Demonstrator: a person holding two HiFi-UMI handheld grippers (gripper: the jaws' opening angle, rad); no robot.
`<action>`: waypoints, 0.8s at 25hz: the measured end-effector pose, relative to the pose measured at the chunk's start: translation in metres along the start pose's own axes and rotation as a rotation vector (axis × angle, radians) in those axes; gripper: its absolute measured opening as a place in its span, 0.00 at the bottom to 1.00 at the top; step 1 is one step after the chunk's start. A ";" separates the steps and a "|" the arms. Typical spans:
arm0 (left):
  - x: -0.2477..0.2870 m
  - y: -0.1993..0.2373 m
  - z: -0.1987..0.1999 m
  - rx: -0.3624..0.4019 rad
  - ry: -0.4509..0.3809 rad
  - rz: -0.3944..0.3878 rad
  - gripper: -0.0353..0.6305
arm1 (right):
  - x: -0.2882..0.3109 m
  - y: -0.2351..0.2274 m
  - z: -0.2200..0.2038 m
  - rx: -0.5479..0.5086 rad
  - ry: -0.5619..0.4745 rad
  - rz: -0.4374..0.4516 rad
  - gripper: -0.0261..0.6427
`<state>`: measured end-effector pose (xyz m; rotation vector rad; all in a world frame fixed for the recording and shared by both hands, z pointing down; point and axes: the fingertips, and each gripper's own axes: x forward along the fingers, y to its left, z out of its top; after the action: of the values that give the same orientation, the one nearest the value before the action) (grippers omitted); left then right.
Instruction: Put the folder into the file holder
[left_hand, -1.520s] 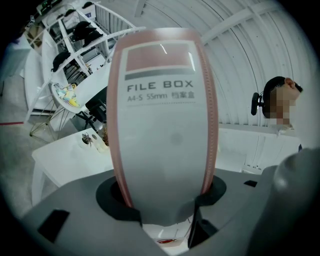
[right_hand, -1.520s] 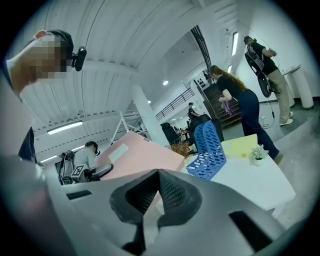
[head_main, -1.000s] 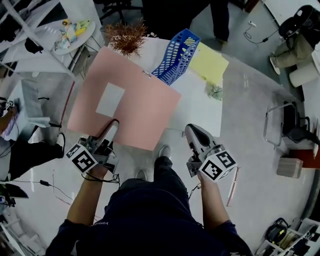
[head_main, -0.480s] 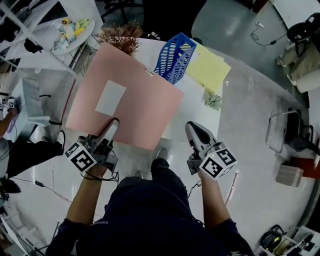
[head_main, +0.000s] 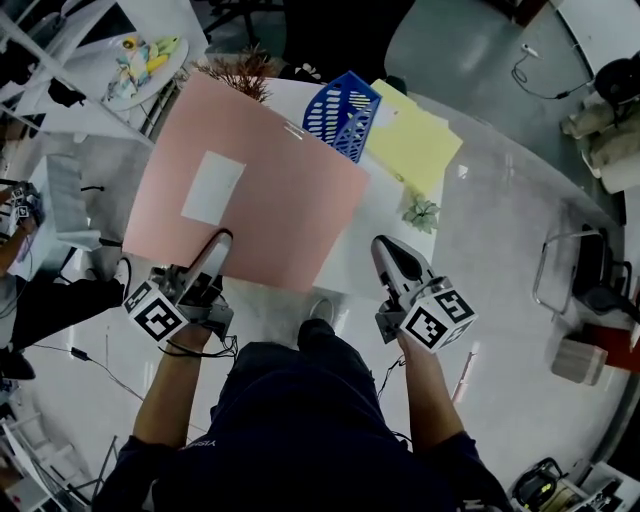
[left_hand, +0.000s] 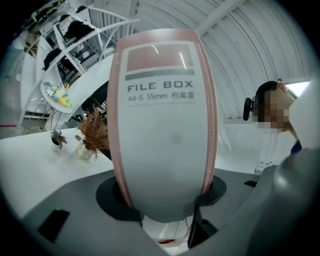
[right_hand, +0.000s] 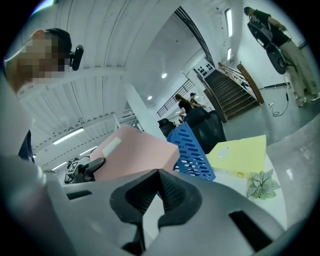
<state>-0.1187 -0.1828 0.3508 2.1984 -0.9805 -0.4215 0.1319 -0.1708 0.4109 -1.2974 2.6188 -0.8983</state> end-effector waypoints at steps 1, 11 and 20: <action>0.003 -0.002 0.003 0.007 -0.006 -0.003 0.47 | 0.001 -0.003 0.001 0.003 0.001 0.001 0.05; 0.018 -0.022 0.046 0.074 -0.077 -0.027 0.47 | 0.008 -0.016 0.012 0.008 -0.003 0.025 0.05; 0.024 -0.017 0.093 0.155 -0.132 -0.022 0.47 | 0.016 -0.022 0.015 0.013 0.000 0.016 0.05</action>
<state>-0.1436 -0.2347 0.2716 2.3464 -1.0921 -0.5227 0.1417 -0.2005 0.4129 -1.2720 2.6149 -0.9108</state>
